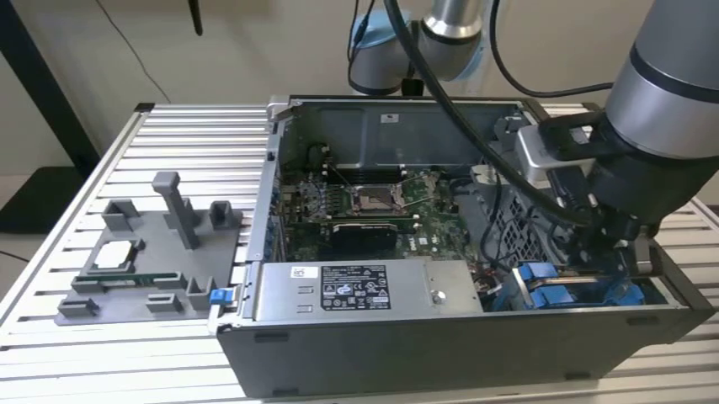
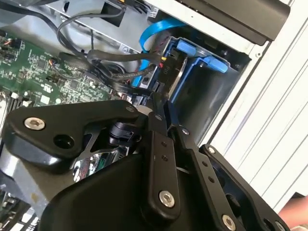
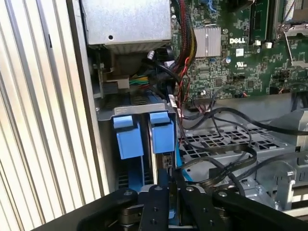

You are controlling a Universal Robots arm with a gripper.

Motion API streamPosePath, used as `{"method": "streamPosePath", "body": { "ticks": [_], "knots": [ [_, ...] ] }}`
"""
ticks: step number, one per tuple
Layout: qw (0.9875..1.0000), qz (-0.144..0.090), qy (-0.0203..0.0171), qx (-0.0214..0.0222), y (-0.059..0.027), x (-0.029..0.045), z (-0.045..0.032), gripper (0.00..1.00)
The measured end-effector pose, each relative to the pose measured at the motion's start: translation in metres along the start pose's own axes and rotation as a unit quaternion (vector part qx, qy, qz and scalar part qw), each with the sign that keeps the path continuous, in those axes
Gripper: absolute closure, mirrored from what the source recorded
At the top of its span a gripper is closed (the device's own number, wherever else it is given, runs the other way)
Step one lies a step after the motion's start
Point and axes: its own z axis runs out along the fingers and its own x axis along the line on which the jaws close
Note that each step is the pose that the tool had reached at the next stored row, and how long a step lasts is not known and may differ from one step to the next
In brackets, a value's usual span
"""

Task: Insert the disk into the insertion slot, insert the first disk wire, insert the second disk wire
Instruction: 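Insert the second disk wire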

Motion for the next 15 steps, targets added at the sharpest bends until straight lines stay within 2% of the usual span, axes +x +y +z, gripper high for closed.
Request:
{"method": "streamPosePath", "body": {
  "ticks": [1, 6, 7, 11, 15],
  "knots": [
    [1.0000, 0.000, 0.0013, 0.0001, 0.0005, -0.0014, 0.0016, 1.00],
    [0.9998, -0.004, 0.0173, 0.0016, 0.0005, -0.0035, 0.0065, 1.00],
    [0.9998, -0.004, 0.0186, 0.0017, 0.0008, -0.0042, 0.0079, 1.00],
    [0.9998, -0.004, 0.0190, 0.0018, 0.0015, -0.0097, 0.0093, 1.00],
    [0.9998, -0.004, 0.0192, 0.0015, 0.0009, -0.0105, 0.0102, 1.00]
  ]
}}
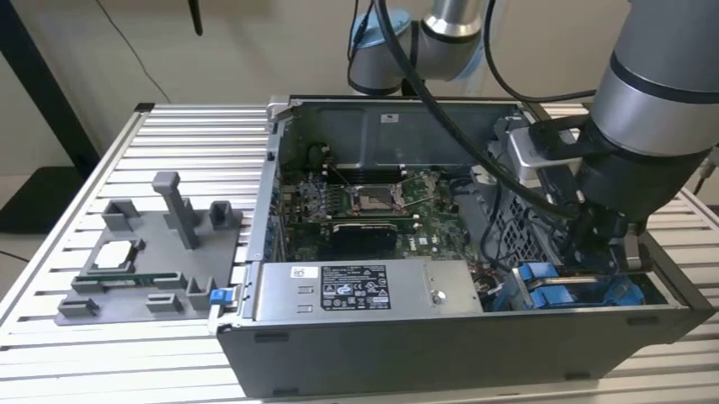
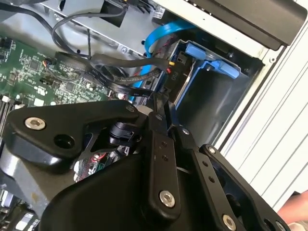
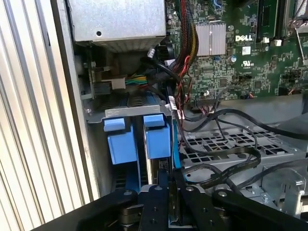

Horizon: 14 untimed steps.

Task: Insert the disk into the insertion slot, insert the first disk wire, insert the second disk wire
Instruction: 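Insert the second disk wire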

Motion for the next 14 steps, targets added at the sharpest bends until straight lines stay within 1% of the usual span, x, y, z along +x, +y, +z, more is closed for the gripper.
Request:
{"method": "streamPosePath", "body": {
  "ticks": [5, 9, 14],
  "knots": [
    [1.0000, 0.000, 0.0007, -0.0031, -0.0023, -0.0002, 0.0018, 1.00],
    [1.0000, 0.000, 0.0012, -0.0034, -0.0023, 0.0000, 0.0039, 1.00],
    [1.0000, 0.000, 0.0038, -0.0036, -0.0015, 0.0006, 0.0089, 1.00]
  ]
}}
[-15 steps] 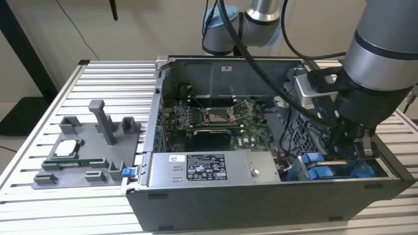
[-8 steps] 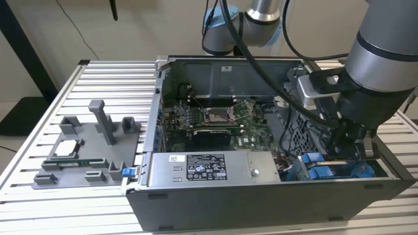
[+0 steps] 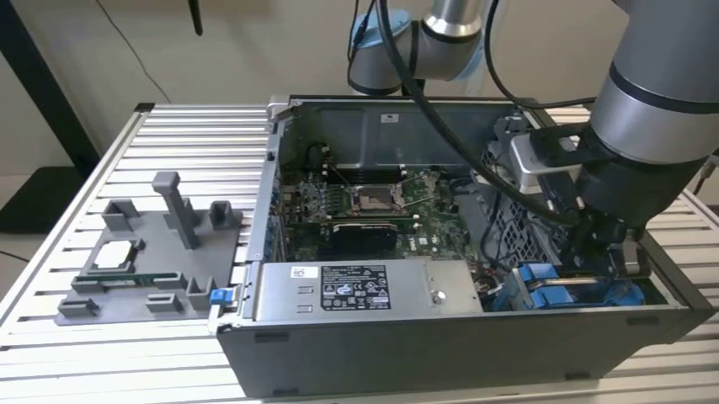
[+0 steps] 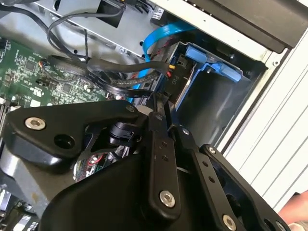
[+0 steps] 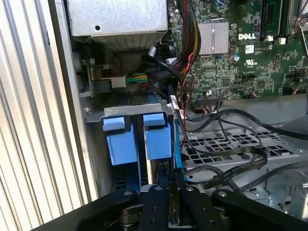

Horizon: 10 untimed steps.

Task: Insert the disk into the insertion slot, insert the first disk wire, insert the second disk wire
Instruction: 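Insert the second disk wire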

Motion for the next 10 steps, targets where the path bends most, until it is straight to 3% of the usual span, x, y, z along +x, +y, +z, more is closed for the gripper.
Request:
{"method": "streamPosePath", "body": {
  "ticks": [2, 4, 5, 10],
  "knots": [
    [1.0000, 0.000, 0.0014, 0.0000, 0.0003, 0.0002, 0.0019, 1.00],
    [1.0000, 0.000, 0.0005, -0.0001, 0.0005, 0.0002, 0.0023, 1.00],
    [1.0000, 0.000, -0.0002, -0.0002, 0.0003, 0.0001, 0.0012, 0.00],
    [1.0000, 0.000, -0.0005, -0.0002, -0.0036, -0.0021, -0.0192, 0.00]
  ]
}}
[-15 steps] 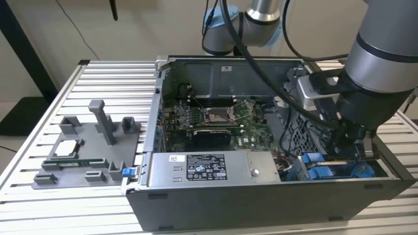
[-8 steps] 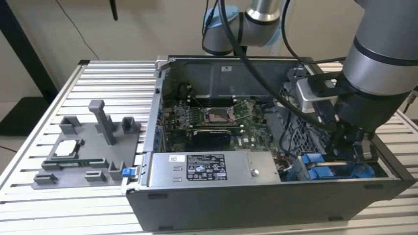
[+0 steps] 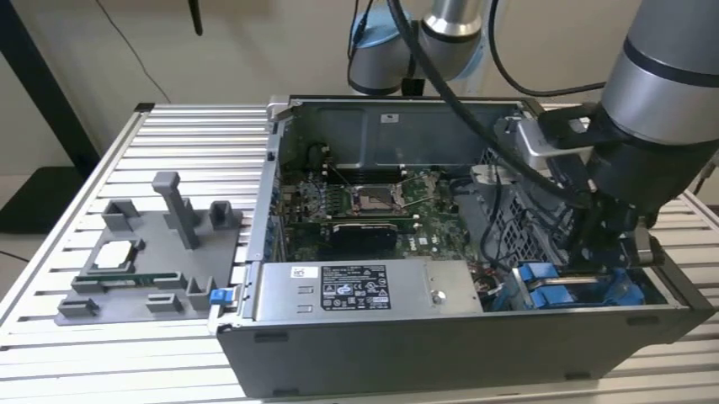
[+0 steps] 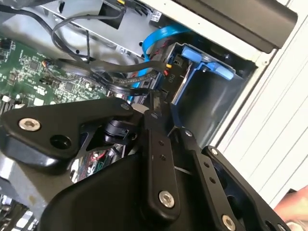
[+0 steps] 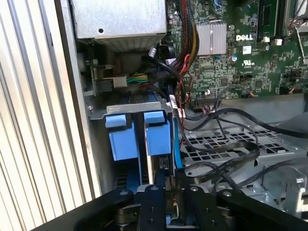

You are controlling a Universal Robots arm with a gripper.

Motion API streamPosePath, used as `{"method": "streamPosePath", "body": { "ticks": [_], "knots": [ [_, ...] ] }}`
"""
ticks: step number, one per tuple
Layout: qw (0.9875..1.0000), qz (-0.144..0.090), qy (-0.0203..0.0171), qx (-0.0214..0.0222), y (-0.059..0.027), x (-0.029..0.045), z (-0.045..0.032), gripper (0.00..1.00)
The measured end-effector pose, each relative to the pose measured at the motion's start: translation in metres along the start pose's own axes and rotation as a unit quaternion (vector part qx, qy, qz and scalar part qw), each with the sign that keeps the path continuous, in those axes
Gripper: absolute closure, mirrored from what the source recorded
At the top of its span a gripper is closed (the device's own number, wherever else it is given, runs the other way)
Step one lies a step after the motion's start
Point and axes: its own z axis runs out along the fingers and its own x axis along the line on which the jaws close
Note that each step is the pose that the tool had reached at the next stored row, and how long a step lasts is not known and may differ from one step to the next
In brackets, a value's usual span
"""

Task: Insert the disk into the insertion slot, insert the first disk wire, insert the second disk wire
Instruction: 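Insert the second disk wire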

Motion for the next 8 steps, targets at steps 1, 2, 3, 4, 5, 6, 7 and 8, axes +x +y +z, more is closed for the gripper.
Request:
{"method": "streamPosePath", "body": {
  "ticks": [1, 2, 3, 4, 5, 6, 7, 8],
  "knots": [
    [1.0000, 0.000, 0.0001, 0.0000, -0.0009, -0.0006, -0.0049, 0.00],
    [1.0000, 0.000, 0.0002, 0.0000, -0.0018, -0.0010, -0.0092, 0.00],
    [1.0000, 0.000, 0.0000, 0.0000, -0.0026, -0.0015, -0.0136, 0.00],
    [1.0000, 0.000, 0.0001, 0.0000, -0.0033, -0.0019, -0.0174, 0.00],
    [1.0000, 0.000, 0.0002, 0.0000, -0.0035, -0.0020, -0.0184, 0.00],
    [1.0000, 0.000, -0.0001, 0.0000, -0.0035, -0.0020, -0.0184, 0.00],
    [1.0000, 0.000, -0.0002, 0.0000, -0.0036, -0.0020, -0.0186, 0.00],
    [1.0000, 0.000, -0.0004, 0.0000, -0.0036, -0.0020, -0.0187, 0.00]
  ]
}}
